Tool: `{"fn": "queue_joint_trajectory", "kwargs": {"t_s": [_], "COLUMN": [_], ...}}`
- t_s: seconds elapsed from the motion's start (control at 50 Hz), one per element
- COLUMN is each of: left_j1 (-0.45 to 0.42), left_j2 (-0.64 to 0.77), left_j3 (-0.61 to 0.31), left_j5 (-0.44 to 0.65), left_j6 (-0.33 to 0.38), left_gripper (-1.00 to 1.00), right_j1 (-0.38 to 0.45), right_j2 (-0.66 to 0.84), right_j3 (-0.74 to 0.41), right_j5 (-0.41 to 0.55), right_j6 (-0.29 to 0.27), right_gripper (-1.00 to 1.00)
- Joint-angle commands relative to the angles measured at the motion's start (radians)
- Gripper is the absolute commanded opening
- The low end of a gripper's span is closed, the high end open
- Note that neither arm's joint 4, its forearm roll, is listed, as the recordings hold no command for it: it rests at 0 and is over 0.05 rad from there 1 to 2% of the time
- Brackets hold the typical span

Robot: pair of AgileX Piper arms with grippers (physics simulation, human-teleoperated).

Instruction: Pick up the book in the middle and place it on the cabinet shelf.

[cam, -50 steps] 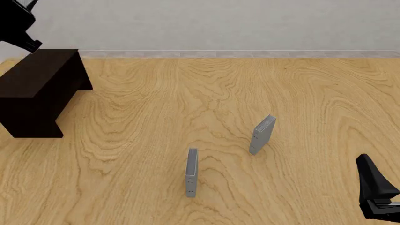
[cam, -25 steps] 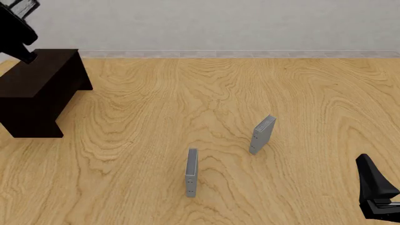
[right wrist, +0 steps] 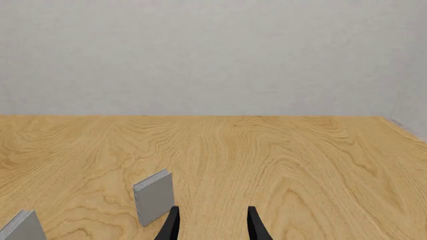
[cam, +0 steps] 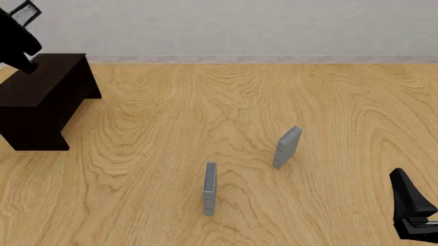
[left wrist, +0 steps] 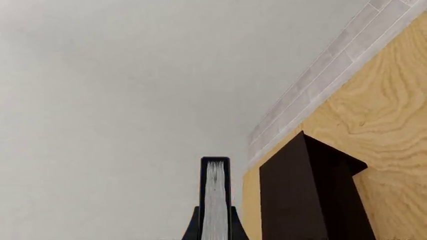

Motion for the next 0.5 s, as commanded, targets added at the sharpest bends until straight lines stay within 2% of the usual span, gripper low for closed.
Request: {"fn": "queue_joint_trajectory", "kwargs": {"t_s": [0.02,0.5], "left_j1": [-0.007,0.016], "left_j2": [0.026,0.106], "left_j3": [-0.001,-0.003], "left_j5": [-0.025,-0.042], "left_j6": [0.032,0.057], "left_gripper": [-1.00,-1.00], "right_j1": [0.000,0.000], "right_j2": [0.000,0.000], "right_j3": [0.000,0.000], "right_j5": [0.000,0.000], "right_j6": [0.000,0.000], "right_gripper": [1.00,1.00]}}
